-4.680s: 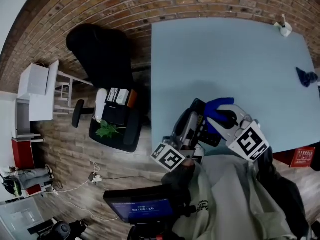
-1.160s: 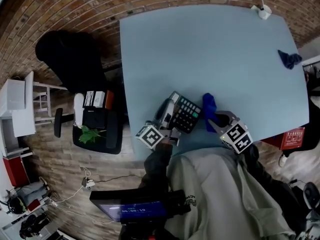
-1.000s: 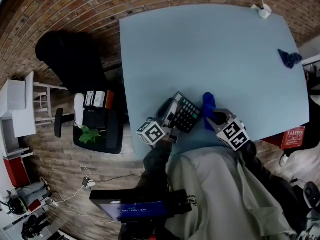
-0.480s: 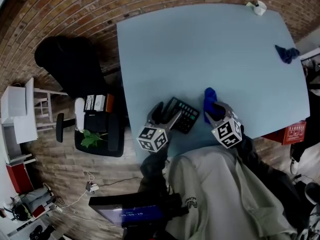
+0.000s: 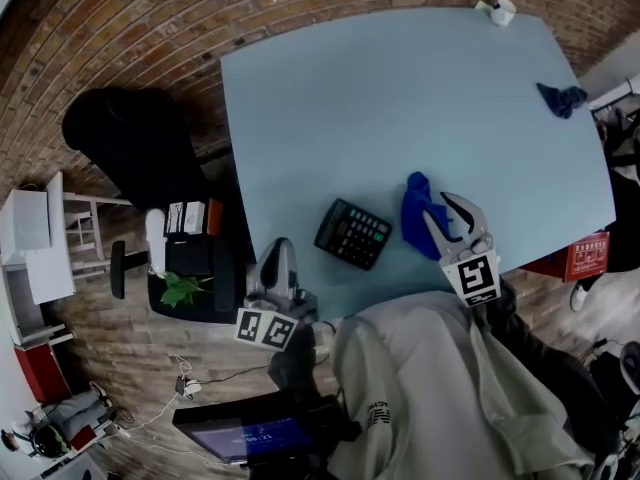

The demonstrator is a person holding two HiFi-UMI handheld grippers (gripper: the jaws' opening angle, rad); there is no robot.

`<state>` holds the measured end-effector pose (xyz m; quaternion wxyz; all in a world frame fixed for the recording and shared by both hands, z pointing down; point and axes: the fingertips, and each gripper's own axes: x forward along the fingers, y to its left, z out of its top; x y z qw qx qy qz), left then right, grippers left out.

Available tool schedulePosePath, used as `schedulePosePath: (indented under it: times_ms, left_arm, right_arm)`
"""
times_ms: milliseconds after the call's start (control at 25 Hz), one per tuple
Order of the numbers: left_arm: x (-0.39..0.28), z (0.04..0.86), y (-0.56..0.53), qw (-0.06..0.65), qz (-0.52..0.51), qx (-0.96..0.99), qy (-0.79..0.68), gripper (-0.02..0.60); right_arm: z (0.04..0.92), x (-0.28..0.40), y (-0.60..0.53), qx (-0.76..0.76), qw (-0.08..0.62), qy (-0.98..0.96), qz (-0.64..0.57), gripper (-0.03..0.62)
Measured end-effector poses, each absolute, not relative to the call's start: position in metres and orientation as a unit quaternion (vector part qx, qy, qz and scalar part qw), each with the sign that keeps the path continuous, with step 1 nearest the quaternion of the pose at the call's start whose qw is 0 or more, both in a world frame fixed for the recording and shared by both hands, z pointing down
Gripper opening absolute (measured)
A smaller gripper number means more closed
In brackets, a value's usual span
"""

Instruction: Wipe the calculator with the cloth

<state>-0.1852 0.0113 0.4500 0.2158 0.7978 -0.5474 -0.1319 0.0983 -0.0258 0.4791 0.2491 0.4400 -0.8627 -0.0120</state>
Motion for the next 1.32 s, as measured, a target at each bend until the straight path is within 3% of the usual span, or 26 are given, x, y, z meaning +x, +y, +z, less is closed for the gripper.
schedulePosePath:
  times_ms: [160,280,760,1320]
  left_arm:
    - [-0.190,0.445,0.031,0.239,-0.169,0.782,-0.550,0.002]
    - [-0.180,0.449,0.035,0.255,-0.181,0.781,-0.541,0.002]
    - [-0.141,0.466,0.058,0.315,-0.195,0.793,-0.484,0.002]
    - [-0.186,0.473,0.082,0.327,-0.220,0.773,-0.498,0.002]
  right_arm:
    - [0.444,0.077,-0.011,0.414,0.160,-0.896,0.039,0.002]
    - [0.441,0.051,0.003,0.370,0.129,-0.916,0.086,0.002]
    - [0.459,-0.006,0.035,0.310,0.157,-0.933,0.089,0.002]
    - [0.481,-0.035,0.055,0.300,0.188,-0.931,0.087,0.002]
